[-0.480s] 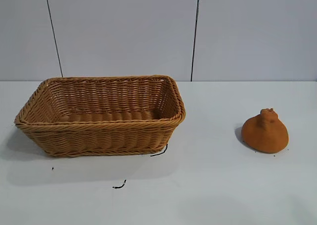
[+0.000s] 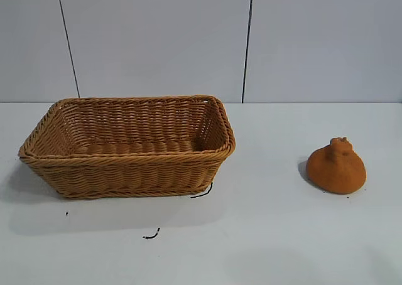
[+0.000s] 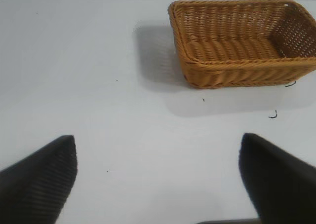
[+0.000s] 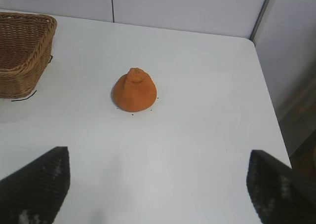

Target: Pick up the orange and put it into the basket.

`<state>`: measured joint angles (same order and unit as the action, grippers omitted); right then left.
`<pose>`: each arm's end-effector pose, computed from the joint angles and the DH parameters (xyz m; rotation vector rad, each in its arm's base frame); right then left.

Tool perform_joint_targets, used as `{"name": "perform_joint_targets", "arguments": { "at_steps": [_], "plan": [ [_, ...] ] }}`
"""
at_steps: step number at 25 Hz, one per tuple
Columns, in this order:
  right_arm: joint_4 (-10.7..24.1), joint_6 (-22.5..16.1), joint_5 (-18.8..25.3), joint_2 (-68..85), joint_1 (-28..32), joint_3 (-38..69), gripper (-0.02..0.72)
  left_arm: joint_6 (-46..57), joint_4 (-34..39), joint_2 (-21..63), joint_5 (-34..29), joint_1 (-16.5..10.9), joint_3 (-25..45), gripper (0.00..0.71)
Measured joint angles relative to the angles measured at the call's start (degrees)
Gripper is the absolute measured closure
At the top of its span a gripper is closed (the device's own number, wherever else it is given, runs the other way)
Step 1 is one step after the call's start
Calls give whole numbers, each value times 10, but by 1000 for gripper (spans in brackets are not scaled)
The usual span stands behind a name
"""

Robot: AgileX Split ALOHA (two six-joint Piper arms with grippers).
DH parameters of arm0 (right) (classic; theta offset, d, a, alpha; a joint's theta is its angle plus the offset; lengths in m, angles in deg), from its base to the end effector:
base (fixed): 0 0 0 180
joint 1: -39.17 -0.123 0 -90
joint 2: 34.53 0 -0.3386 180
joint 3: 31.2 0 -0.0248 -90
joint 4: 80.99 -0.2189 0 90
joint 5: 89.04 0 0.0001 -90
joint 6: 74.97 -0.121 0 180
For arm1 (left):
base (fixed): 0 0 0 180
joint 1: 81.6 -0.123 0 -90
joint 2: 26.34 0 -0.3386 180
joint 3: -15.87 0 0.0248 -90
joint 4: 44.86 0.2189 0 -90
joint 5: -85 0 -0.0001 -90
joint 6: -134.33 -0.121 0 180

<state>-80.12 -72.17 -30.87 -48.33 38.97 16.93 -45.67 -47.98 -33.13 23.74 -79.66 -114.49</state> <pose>-0.0427 -0.0017 0.2679 -0.0555 2.0956 -0.0458 -0.0607 -0.0037 0.2486 0.0375 2.0536 -0.0863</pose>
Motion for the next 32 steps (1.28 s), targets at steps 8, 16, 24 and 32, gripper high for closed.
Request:
{"name": "perform_joint_targets", "arguments": {
  "at_steps": [8,16,24,32],
  "plan": [
    [-19,-63,7,-313,0,-108,8,0,0,0,0,0,0,71],
    [-39,-68,5,-630,0,-285,8,0,0,0,0,0,0,71],
    [-51,-53,3,-883,0,-467,8,0,0,0,0,0,0,71],
    [-81,-48,30,-1044,0,-563,8,0,0,0,0,0,0,71]
  ]
}}
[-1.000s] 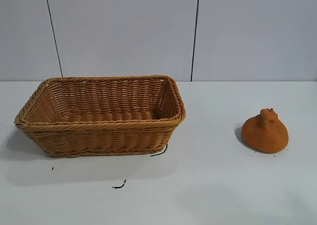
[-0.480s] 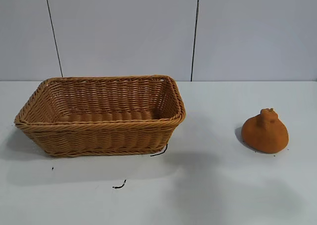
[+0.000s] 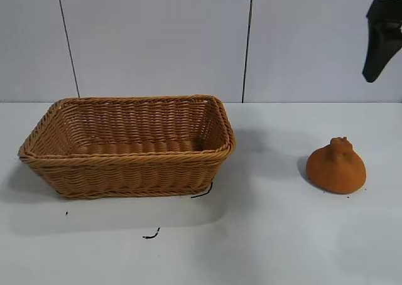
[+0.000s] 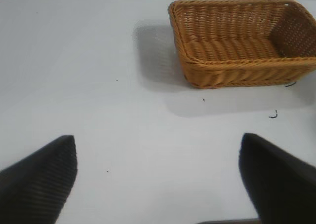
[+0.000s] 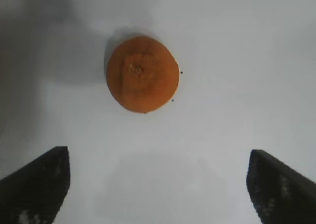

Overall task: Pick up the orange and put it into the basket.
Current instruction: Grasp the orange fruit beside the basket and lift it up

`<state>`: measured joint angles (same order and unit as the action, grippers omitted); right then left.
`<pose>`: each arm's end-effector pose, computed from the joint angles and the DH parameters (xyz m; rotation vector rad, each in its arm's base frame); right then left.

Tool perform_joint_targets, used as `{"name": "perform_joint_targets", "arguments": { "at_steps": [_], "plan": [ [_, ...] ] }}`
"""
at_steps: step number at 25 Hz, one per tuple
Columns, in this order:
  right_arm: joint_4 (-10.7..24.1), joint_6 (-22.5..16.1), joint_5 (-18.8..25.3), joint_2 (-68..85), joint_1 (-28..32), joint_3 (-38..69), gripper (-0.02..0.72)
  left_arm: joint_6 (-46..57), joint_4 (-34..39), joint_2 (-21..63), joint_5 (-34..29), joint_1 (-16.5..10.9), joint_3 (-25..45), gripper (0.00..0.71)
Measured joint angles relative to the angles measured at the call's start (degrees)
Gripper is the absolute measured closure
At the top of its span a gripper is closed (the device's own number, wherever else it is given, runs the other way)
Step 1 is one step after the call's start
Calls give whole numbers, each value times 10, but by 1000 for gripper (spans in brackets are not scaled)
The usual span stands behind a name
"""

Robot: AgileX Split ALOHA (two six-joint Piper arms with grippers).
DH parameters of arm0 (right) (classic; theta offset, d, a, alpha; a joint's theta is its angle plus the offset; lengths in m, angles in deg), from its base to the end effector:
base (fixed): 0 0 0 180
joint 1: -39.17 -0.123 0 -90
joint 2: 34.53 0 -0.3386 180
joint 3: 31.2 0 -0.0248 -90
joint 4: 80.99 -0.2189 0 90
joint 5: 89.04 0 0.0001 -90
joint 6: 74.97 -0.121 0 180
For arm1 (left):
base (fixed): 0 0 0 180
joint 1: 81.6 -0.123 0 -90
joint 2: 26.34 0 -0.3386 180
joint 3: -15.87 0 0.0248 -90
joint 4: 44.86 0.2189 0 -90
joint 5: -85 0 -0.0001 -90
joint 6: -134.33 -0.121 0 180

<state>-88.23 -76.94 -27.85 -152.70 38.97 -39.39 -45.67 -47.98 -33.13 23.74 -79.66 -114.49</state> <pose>0.3928 0.0147 0.2512 0.1243 2.9822 0.1768 -0.0607 -0.0037 0.2486 0.0375 2.0536 -0.0863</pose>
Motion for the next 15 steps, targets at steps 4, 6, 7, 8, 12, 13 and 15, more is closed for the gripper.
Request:
{"name": "perform_joint_targets", "arguments": {
  "at_steps": [4,6,7,8,12,13,15],
  "plan": [
    [-1,3,4,-42,0,-1,8,0,0,0,0,0,0,71],
    [0,10,2,-58,-1,-1,8,0,0,0,0,0,0,71],
    [0,12,-1,-65,-4,-1,8,0,0,0,0,0,0,71],
    [0,13,-7,-70,-7,-1,8,0,0,0,0,0,0,71],
    [-2,14,-36,-93,-18,-4,8,0,0,0,0,0,0,71],
    [-3,15,-41,-100,-18,-4,8,0,0,0,0,0,0,71],
    [-4,15,-48,-113,-18,-4,8,0,0,0,0,0,0,71]
  ]
}}
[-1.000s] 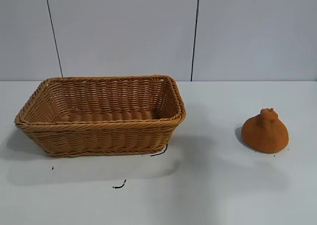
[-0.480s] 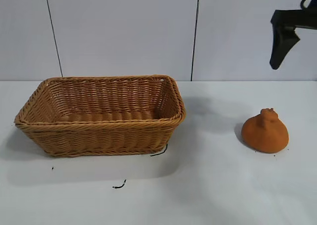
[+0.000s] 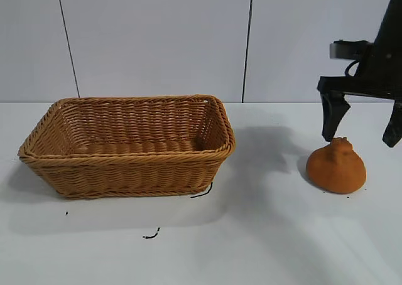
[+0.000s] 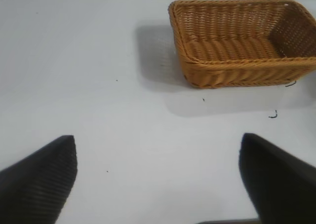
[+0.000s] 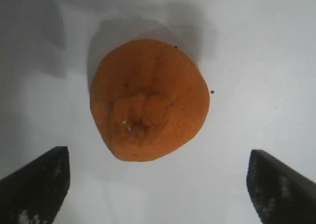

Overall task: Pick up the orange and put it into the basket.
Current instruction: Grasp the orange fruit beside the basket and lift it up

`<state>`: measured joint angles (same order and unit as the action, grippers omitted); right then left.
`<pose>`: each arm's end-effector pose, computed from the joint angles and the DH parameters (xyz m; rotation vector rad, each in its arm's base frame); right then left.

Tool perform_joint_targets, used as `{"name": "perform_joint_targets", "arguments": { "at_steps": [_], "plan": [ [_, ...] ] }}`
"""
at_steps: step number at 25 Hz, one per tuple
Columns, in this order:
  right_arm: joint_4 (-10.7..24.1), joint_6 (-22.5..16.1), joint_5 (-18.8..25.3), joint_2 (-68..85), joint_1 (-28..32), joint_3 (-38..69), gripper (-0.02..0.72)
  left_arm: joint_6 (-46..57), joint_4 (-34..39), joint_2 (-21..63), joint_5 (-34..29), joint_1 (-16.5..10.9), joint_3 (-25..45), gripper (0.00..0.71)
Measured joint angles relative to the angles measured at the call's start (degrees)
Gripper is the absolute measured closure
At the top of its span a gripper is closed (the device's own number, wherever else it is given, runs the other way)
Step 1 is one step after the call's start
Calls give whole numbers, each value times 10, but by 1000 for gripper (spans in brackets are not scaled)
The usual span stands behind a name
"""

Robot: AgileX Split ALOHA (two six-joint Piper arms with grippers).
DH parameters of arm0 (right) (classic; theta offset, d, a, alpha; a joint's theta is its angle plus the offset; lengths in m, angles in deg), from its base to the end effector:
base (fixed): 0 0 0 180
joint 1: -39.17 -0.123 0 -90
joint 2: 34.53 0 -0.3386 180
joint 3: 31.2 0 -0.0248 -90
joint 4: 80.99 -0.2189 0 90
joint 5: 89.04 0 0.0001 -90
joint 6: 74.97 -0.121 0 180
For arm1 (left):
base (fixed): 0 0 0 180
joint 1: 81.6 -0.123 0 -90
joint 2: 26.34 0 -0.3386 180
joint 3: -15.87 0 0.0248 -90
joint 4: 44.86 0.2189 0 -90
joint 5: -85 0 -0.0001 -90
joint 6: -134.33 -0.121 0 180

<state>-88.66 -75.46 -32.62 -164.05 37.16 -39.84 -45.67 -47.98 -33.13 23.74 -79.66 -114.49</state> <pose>0.4214 0.0283 0.1730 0.0695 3.0912 0.1768 -0.0607 -0.0037 0.2486 0.0375 2.0536 -0.0863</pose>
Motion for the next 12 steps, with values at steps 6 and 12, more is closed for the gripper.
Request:
{"name": "perform_joint_targets", "arguments": {
  "at_steps": [6,12],
  "plan": [
    [1,-1,-8,-32,0,0,8,0,0,0,0,0,0,71],
    [1,-1,-10,-37,0,0,319,0,0,0,1,0,0,71]
  ]
}}
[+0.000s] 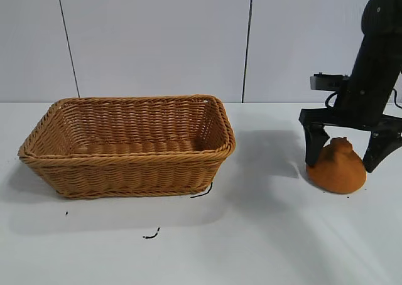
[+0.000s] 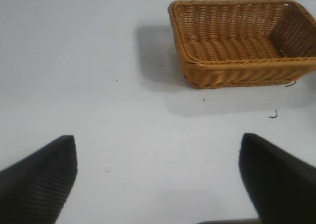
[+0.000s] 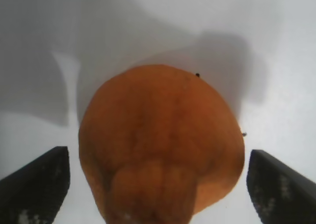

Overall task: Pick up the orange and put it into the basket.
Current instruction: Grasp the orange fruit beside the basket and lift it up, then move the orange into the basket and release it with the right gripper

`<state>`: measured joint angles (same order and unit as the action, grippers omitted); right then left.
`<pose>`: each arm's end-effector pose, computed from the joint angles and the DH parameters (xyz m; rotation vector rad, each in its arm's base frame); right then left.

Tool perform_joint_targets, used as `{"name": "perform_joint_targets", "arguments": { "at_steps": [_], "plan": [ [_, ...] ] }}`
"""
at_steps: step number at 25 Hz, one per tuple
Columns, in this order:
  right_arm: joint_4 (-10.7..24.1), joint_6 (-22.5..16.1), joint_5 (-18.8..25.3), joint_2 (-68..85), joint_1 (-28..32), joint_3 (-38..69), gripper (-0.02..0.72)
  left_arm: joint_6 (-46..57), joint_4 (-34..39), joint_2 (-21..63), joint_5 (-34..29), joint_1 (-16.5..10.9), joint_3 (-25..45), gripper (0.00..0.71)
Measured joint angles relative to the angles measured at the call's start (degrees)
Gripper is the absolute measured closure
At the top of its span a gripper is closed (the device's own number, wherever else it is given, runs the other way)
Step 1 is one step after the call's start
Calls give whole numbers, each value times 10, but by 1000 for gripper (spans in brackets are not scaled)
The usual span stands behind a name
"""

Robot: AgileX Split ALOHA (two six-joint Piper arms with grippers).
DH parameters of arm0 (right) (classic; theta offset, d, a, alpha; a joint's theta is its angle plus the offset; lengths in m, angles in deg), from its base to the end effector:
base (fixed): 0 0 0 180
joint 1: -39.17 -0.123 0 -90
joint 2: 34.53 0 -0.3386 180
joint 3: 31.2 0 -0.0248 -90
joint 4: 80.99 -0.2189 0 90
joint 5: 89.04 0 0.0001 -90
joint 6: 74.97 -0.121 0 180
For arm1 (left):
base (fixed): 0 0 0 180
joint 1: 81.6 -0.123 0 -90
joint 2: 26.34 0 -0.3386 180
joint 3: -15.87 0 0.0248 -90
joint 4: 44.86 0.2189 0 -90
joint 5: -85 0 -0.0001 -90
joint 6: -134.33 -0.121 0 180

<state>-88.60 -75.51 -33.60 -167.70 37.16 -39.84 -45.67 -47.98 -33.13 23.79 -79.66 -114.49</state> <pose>0.4258 0.0282 0.1460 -0.0780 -3.1340 -0.1716 -0.0607 -0.0037 0.2486 0.0375 2.0527 -0.0863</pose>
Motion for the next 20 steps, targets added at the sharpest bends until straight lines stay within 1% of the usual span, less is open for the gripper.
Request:
{"name": "perform_joint_targets", "arguments": {
  "at_steps": [2,3,4,7,14,16,17,20],
  "plan": [
    [-1,1,7,5,0,-5,509,0,0,0,0,0,0,71],
    [-2,5,16,10,0,-10,578,0,0,0,0,0,0,71],
    [-2,5,24,18,0,-17,605,0,0,0,0,0,0,71],
    [0,15,53,38,0,-56,605,0,0,0,0,0,0,71],
    [1,13,129,79,0,-202,605,0,0,0,0,0,0,71],
    [1,11,138,80,0,-230,605,0,0,0,0,0,0,71],
    [1,5,139,80,0,-242,605,0,0,0,0,0,0,71],
    [2,5,140,79,-5,-259,605,0,0,0,0,0,0,71]
  ]
}}
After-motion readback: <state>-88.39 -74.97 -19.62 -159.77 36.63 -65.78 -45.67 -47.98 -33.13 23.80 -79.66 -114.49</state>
